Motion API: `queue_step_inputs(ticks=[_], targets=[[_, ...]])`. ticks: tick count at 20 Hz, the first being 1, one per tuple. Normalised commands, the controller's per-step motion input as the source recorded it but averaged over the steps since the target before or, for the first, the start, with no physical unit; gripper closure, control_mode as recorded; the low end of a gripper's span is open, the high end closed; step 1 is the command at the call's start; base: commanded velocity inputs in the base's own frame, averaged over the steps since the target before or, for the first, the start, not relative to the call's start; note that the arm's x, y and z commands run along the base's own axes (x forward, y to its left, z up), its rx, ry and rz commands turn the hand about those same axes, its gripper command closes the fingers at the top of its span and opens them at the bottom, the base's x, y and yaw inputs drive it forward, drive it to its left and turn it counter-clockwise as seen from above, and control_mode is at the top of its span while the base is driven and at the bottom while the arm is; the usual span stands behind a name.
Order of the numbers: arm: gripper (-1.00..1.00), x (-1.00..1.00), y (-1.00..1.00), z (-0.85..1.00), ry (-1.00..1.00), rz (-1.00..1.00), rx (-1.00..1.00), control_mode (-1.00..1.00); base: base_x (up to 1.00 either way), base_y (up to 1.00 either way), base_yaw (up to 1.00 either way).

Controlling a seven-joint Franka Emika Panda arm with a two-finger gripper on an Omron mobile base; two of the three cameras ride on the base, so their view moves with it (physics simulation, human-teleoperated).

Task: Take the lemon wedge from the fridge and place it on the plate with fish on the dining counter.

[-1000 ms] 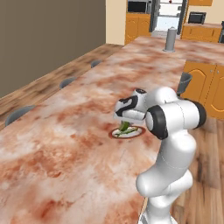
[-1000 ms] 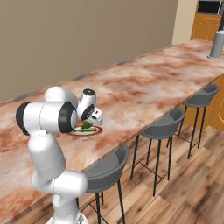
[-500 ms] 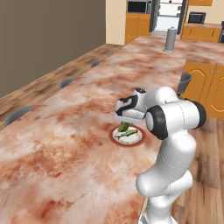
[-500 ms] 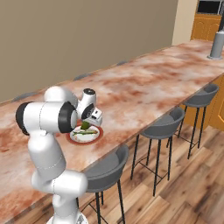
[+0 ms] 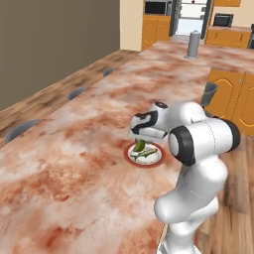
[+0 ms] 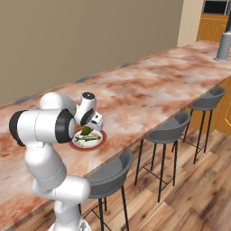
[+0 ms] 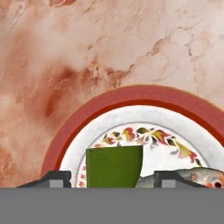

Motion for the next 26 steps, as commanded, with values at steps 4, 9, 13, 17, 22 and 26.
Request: queue_step_inputs(ticks=[4, 9, 13, 17, 22, 26], targets=[[-1.0, 0.0, -0.26, 0.77, -0.19, 0.15, 0.02, -1.0, 0.0, 0.0, 0.0], [-1.0, -0.14, -0.28, 0.95, -0.21, 0.17, 0.02, -1.0, 0.0, 0.0, 0.0], [-1.0, -0.97, 0.04, 0.45, -0.18, 0.17, 0.0, -1.0, 0.0, 0.0, 0.0], [-1.0, -1.0, 0.42, -0.08, -0.13, 0.15, -0.07, -1.0, 0.0, 0.0, 0.0], [-1.0, -1.0, 0.24, -0.36, -0.09, -0.17, 0.03, -1.0, 0.0, 0.0, 0.0], [-1.0, -1.0, 0.52, -0.33, 0.0, 0.36, -0.16, -1.0, 0.0, 0.0, 0.0]])
